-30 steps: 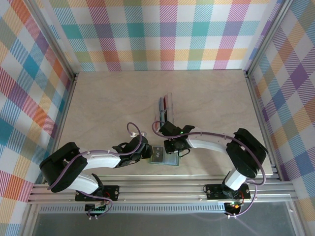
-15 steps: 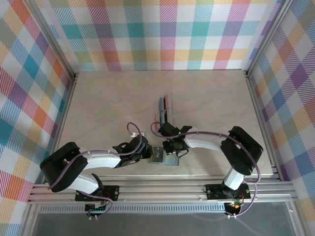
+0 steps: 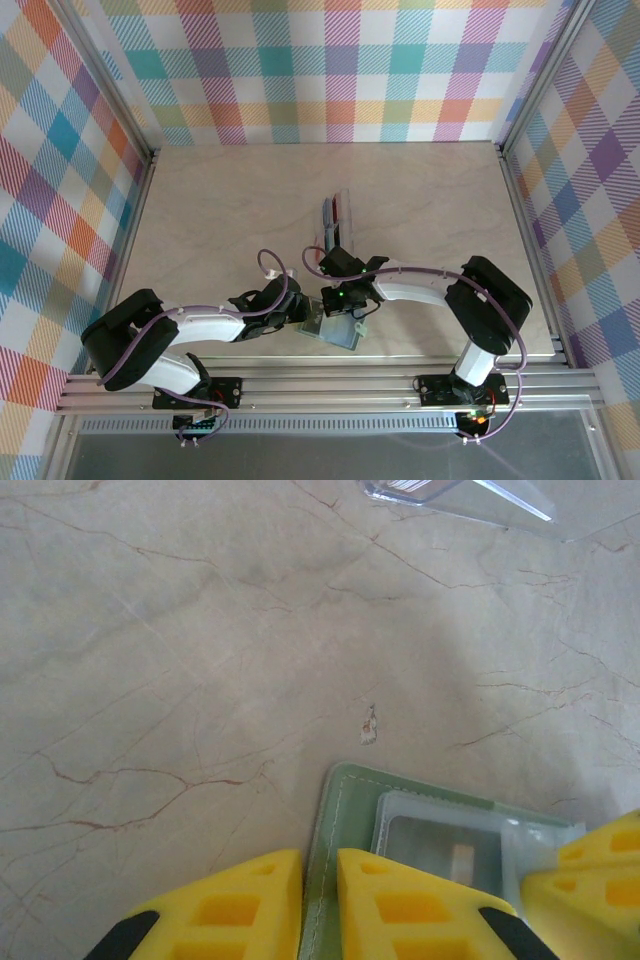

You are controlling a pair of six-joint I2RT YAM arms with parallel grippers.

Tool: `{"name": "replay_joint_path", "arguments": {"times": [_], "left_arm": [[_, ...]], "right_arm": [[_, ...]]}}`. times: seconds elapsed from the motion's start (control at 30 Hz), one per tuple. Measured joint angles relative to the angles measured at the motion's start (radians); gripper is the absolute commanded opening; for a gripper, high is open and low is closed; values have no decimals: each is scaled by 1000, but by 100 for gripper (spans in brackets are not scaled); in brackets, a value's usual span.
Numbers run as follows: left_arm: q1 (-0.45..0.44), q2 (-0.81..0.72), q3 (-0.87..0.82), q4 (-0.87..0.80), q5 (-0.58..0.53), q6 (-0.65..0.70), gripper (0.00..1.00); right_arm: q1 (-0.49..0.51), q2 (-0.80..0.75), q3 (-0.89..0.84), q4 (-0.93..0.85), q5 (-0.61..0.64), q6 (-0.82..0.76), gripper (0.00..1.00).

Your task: Put the credit cards into the card holder

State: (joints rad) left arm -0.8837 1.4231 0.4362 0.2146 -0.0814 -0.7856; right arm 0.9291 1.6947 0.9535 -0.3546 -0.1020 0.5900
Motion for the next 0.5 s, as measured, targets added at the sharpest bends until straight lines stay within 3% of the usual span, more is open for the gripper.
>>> {"name": "replay_joint_path", "arguments": {"times": [0.2, 0.5], "left_arm": [[0, 0, 0, 2, 1, -7, 19], [0, -6, -3, 2, 5, -11, 21]], "right_arm": [[0, 18, 0, 40, -94, 18, 25], [-6, 19, -6, 84, -152, 51, 46]]}}
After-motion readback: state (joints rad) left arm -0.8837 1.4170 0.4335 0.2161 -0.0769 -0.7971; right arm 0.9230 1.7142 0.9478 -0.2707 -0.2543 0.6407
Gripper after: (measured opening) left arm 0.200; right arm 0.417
